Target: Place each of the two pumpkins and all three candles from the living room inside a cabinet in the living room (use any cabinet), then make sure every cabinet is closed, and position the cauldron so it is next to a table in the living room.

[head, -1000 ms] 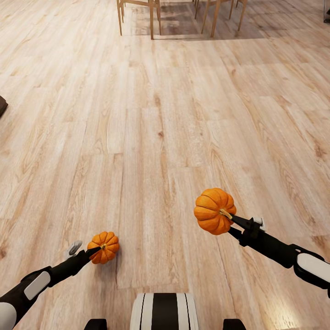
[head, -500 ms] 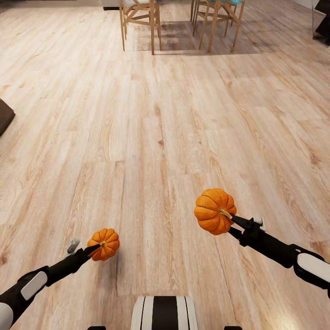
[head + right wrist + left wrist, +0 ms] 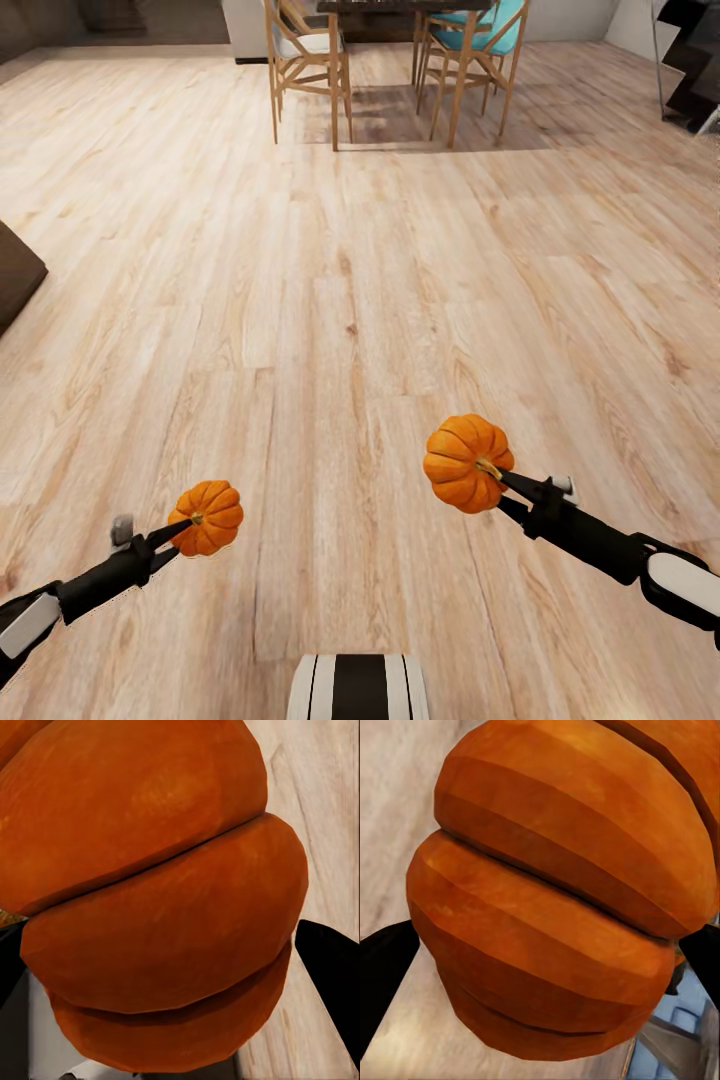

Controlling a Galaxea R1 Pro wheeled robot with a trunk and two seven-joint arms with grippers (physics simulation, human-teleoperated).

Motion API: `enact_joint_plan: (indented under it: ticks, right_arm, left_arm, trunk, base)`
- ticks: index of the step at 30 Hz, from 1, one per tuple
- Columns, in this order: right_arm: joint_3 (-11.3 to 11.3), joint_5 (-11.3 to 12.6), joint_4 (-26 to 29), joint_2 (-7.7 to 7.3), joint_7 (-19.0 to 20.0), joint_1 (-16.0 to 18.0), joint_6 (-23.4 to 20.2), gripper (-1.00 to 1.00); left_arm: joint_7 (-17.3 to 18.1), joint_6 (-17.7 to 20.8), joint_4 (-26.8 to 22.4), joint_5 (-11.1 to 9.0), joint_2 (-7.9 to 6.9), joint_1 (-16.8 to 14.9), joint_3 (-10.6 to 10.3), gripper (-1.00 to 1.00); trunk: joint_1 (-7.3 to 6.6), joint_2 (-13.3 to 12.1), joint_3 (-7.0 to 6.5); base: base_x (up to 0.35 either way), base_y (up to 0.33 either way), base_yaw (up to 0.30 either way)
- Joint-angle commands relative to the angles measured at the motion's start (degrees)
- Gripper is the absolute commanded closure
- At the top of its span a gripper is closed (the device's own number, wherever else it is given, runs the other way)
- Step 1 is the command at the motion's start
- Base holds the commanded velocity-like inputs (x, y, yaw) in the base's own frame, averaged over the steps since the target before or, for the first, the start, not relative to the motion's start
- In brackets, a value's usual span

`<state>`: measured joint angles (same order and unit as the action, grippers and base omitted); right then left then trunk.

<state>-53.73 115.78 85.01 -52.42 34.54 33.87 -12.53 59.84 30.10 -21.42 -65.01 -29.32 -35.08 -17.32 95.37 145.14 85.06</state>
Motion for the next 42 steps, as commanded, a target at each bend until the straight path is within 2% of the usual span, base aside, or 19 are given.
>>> enact_joint_plan:
  ticks: [1, 6, 12, 19, 22, 25, 32, 36, 42]
  right_arm:
    - [-0.23, 0.68, -0.04, -0.05, -0.36, 0.15, -0.31, 1.00]
    - [-0.23, 0.68, -1.76, 0.03, -1.98, 0.12, 0.31, 1.00]
    - [-0.22, 0.68, -3.47, 0.05, -2.12, 0.15, 0.91, 1.00]
    - [-0.23, 0.68, -4.43, 0.08, -2.36, 0.15, 1.01, 1.00]
    - [-0.23, 0.68, -4.74, 0.12, -4.89, 0.15, 1.02, 1.00]
    - [-0.23, 0.68, -4.76, 0.13, -5.28, 0.15, 1.02, 1.00]
    - [-0.21, 0.68, -4.81, 0.34, -5.61, 0.15, 1.03, 1.00]
    - [-0.17, 0.68, -4.73, 0.57, -7.74, 0.15, 1.16, 1.00]
    - [0.02, -1.15, -4.20, 0.90, -9.94, 0.15, 1.22, 1.00]
  left_arm:
    - [0.87, 0.65, 0.06, -0.34, -0.25, -0.01, -0.46, 1.00]
    - [2.36, 1.23, 0.02, -0.29, -0.86, 0.01, -0.51, 1.00]
    - [2.47, 3.06, -0.50, -0.10, -0.89, 0.02, -0.60, 1.00]
    - [2.48, 3.47, -0.64, 0.08, -0.82, 0.02, -1.05, 1.00]
    - [2.46, 4.95, -0.64, 0.18, -0.87, 0.02, -0.83, 1.00]
    - [2.39, 6.74, -0.64, 0.30, -0.91, 0.02, -0.72, 1.00]
    - [2.35, 7.16, -0.68, 0.33, -1.00, 0.00, -0.70, 1.00]
    - [2.32, 7.17, -0.78, 0.33, -1.00, 0.00, -0.69, 1.00]
    - [2.35, 7.17, -0.90, 0.33, -1.00, -0.03, -0.69, 1.00]
  trunk:
    - [-0.03, 0.00, -0.19]
    - [-0.16, -0.06, -1.30]
    - [-0.31, -0.14, -2.63]
    - [-0.50, -0.24, -4.18]
    - [-0.57, -0.28, -4.84]
    - [-0.65, -0.32, -5.51]
    - [-0.83, -0.41, -7.06]
    - [-0.93, -0.47, -7.94]
    - [-1.09, -0.55, -9.27]
  base:
    - [0.000, 0.000, 0.000]
    - [0.000, 0.000, 0.000]
    - [0.000, 0.000, 0.000]
    - [0.000, 0.000, 0.000]
    - [0.000, 0.000, 0.000]
    - [0.000, 0.000, 0.000]
    - [0.000, 0.000, 0.000]
    - [0.000, 0.000, 0.000]
    - [0.000, 0.000, 0.000]
